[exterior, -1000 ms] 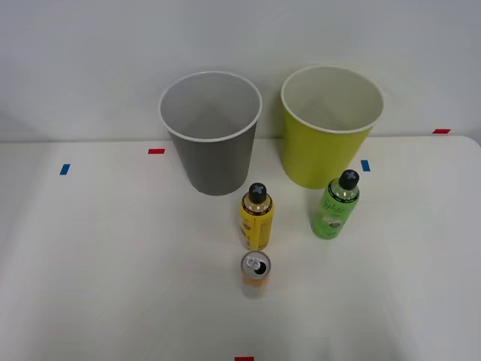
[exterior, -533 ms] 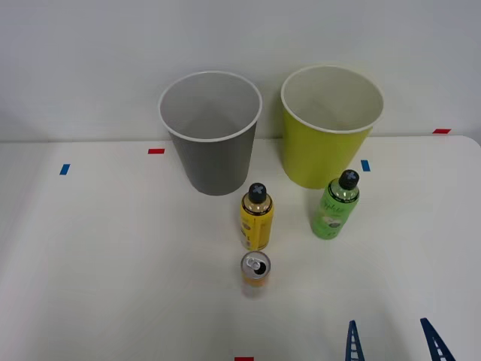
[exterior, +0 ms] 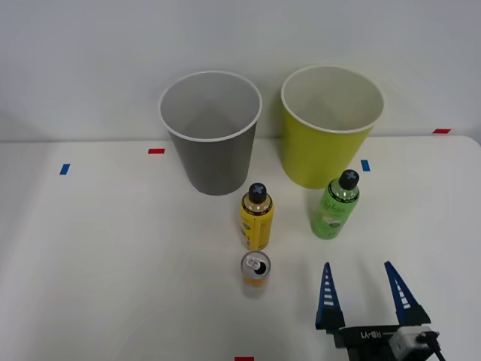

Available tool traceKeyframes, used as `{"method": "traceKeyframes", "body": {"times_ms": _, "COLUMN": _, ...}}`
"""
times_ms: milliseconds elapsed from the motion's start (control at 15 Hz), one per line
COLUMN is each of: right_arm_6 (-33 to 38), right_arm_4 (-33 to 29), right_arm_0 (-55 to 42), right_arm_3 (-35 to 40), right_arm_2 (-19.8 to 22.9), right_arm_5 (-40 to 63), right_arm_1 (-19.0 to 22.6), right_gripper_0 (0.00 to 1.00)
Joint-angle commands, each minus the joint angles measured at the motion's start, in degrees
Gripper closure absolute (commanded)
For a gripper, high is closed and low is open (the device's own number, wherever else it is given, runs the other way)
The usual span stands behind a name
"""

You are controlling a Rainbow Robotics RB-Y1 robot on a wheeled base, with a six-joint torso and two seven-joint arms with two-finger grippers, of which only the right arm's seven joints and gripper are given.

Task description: Put cans in the gray bin, plastic bottles in the light green bin

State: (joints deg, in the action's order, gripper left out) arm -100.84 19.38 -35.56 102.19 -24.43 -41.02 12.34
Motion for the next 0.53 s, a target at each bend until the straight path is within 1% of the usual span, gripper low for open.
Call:
{"method": "traceKeyframes", "body": {"times_ms": 67, "right_arm_6": -1.6, "right_arm_4": 1.0, "right_arm_0": 5.5, "right_arm_3": -0.1, "right_arm_2": 1.7, "right_arm_5": 5.3, "right_arm_1": -2.5, "right_gripper_0": 0.0}}
{"method": "traceKeyframes", "body": {"times_ms": 267, "right_arm_6": -2.7, "right_arm_4": 1.4, "right_arm_0": 8.8, "right_arm_3": -0.5, "right_arm_2": 2.6, "right_arm_5": 6.8, "right_arm_1": -3.6, "right_gripper_0": 0.0}}
{"method": "traceKeyframes", "body": {"times_ms": 533, "right_arm_6": -4.0, "right_arm_4": 2.1, "right_arm_0": 14.3, "right_arm_3": -6.7, "right_arm_2": 5.3, "right_arm_5": 6.8, "right_arm_1": -5.6, "right_gripper_0": 0.0}}
